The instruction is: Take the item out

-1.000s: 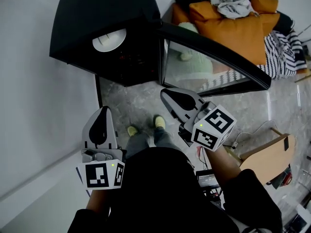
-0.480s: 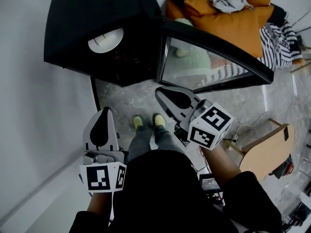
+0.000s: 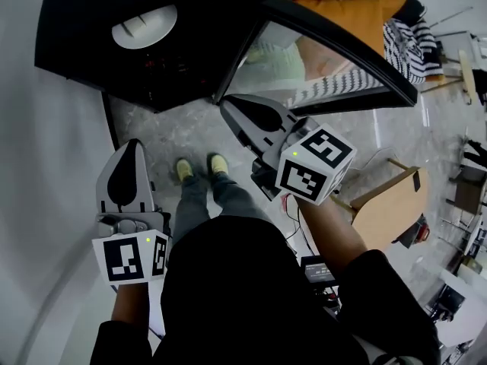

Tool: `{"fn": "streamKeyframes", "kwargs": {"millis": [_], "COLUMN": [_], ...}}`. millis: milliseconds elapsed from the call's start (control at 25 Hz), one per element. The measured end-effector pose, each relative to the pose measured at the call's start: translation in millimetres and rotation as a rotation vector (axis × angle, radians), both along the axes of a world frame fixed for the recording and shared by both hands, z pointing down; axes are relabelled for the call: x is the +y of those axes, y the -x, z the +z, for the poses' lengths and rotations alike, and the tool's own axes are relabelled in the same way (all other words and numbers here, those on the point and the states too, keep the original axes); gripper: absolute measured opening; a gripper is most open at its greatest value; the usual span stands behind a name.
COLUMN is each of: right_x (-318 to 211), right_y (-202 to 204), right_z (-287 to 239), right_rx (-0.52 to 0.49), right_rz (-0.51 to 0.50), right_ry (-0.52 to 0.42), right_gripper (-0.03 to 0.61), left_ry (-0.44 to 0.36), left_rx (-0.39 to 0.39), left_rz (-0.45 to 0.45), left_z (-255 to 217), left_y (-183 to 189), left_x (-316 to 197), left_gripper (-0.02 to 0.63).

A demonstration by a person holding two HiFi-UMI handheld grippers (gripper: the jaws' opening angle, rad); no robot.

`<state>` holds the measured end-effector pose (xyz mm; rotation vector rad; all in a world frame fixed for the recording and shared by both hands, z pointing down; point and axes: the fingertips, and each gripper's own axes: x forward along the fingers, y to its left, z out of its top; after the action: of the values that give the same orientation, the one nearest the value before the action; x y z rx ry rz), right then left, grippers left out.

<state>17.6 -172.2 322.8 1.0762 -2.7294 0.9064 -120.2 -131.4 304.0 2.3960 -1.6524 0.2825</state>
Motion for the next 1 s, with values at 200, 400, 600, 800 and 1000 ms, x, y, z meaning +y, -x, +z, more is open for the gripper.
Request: {"fn": "streamKeyframes", "kwargs": {"millis": [200, 400, 600, 800, 1000], "right_x": [-1, -15, -43, -77, -113], "right_y": [1, 8, 35, 58, 89], "right_z": [5, 11, 24, 51, 67], "right_rx": [-0.061, -0.163, -0.258, -0.361, -0.453], "right_rz": [0.035, 0.125, 0.156, 0.205, 0.198], "right_ry": [0.029, 0.099, 0.116, 0.176, 0.232], "right_gripper": [0.005, 0.005, 0.066, 0.094, 0.135], "left_ry": [0.003, 0.026, 0.038, 0.073, 0.03], "left_rx": [0.005, 0.021, 0.017, 0.029, 0.038], "left_rz": [-0.007, -0.003, -0.023, -0.052, -0.065], "left_z": [11, 26, 46, 71, 75], "left_y": [2, 8, 25, 39, 45], "left_x": [9, 3, -3, 0, -5], "left_gripper": [0.009, 0.011, 0.009, 0.009, 0.009]}}
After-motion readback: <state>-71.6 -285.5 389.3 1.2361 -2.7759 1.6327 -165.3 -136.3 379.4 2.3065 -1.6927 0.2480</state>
